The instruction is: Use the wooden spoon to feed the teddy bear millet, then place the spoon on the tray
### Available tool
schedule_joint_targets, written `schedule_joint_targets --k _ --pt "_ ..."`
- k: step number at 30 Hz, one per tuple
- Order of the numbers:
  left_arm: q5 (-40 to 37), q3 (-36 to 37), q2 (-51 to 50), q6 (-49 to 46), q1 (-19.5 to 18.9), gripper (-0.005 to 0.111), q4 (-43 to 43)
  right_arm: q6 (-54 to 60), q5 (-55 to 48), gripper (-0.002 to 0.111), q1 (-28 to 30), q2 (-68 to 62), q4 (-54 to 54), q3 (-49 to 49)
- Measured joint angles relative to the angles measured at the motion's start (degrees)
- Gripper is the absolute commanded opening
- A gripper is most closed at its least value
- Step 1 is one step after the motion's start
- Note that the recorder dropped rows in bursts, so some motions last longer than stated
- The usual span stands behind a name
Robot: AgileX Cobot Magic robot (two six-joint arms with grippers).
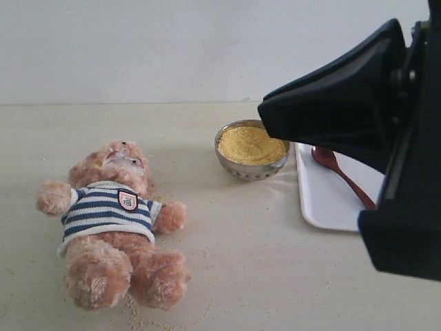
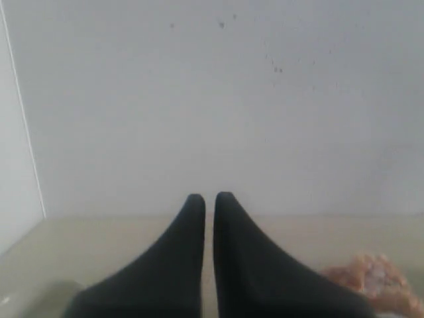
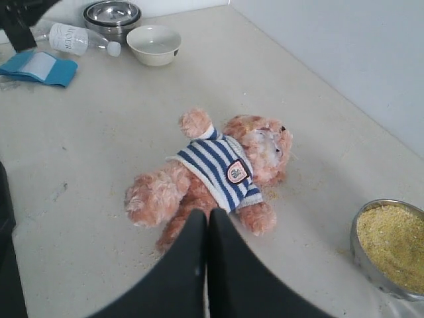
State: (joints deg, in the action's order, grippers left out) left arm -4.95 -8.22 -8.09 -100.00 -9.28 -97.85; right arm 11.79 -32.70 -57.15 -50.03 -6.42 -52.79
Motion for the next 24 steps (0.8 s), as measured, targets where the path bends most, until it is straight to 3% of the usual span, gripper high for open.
schedule_joint_targets --k 6,12,17,19,24 --pt "0.5 6.9 0.0 0.0 0.0 0.005 0.0 0.0 0.0 0.000 0.0 0.0 0.0 0.0" --pt "1.0 7.9 0.0 0.0 0.0 0.005 0.0 0.0 0.5 0.000 0.0 0.4 1.4 0.2" --pt "1.0 7.9 0.0 0.0 0.0 0.005 2.2 0.0 10.4 0.000 1.8 5.2 2.6 5.9" --pt "1.1 7.9 0.3 0.0 0.0 0.005 12.9 0.0 12.0 0.000 5.3 7.5 2.6 9.1" --pt "1.1 8.0 3.1 0.0 0.0 0.005 57.6 0.0 10.8 0.000 18.9 12.6 3.6 16.4"
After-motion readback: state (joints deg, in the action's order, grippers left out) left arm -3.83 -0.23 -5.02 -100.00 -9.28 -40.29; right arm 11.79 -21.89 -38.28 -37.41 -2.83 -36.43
